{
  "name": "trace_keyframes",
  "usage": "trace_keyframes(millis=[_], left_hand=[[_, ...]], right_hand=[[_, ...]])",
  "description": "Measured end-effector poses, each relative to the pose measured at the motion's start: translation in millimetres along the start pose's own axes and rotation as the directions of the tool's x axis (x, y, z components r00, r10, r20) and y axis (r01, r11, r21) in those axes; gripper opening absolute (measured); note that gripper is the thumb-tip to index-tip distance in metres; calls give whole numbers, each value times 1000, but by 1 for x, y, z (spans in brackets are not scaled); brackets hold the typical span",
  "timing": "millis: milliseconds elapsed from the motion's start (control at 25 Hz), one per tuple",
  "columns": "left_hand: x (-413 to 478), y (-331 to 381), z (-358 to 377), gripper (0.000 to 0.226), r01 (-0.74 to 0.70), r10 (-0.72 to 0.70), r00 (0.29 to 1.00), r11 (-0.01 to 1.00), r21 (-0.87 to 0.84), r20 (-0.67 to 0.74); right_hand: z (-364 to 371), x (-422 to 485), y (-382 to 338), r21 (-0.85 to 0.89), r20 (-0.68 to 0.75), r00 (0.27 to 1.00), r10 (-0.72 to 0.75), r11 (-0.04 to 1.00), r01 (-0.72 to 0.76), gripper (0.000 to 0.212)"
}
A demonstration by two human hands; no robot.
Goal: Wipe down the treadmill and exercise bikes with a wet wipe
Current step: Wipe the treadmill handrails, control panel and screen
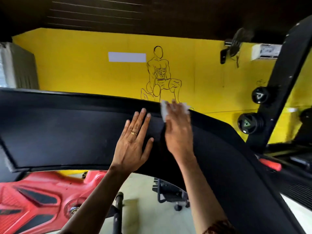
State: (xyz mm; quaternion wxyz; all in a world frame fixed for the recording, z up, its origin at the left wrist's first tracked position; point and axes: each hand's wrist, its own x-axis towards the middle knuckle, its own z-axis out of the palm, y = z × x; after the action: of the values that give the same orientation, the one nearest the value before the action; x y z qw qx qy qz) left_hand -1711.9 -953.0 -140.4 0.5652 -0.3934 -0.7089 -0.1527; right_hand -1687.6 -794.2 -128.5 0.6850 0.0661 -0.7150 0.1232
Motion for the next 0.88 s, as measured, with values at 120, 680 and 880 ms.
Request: trace_keyframes(millis=[120,680,880], left_hand=[[15,16,16,63,-48,45,998,996,78,35],[-25,7,20,58,-110,116,993,957,270,-7],[-42,2,21,54,-88,103,994,962,259,-44]], right_hand=[[-27,-33,75,44,-190,877,441,896,-441,48],[-23,-65,80,115,-337,717,610,782,-612,46],[13,-54,-39,88,17,999,31,996,-32,49]])
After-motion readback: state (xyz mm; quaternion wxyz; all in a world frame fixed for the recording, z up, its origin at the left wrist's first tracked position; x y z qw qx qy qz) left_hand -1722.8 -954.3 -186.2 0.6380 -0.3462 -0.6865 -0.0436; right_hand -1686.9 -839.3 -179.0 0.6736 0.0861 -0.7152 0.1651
